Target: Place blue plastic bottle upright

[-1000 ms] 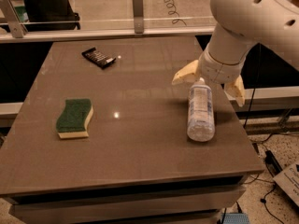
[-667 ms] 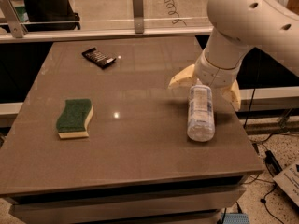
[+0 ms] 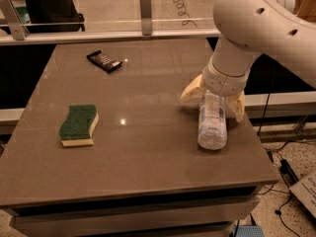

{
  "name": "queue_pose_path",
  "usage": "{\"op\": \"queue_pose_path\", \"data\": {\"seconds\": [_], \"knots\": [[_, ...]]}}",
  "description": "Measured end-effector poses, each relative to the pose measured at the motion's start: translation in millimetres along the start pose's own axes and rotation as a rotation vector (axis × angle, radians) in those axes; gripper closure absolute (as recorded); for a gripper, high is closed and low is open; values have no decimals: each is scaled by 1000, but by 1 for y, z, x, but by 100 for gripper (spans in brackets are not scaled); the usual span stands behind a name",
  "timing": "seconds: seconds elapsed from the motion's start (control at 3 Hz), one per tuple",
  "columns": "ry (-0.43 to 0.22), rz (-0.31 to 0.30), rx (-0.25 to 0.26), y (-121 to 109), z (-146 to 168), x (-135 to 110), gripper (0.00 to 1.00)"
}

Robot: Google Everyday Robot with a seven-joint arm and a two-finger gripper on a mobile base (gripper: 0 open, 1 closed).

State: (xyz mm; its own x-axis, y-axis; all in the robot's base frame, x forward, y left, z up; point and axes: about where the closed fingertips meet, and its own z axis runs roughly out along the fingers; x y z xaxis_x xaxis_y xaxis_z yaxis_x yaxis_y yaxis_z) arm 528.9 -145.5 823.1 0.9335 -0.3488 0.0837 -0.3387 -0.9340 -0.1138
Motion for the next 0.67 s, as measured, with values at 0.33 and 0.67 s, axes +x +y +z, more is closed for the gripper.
{"op": "queue_pose_path", "data": {"seconds": [0.33,0.67], "knots": [[-2,-6,-9,-1,-2,0,41],[1,-16,-16,-4,-5,1,65]]}}
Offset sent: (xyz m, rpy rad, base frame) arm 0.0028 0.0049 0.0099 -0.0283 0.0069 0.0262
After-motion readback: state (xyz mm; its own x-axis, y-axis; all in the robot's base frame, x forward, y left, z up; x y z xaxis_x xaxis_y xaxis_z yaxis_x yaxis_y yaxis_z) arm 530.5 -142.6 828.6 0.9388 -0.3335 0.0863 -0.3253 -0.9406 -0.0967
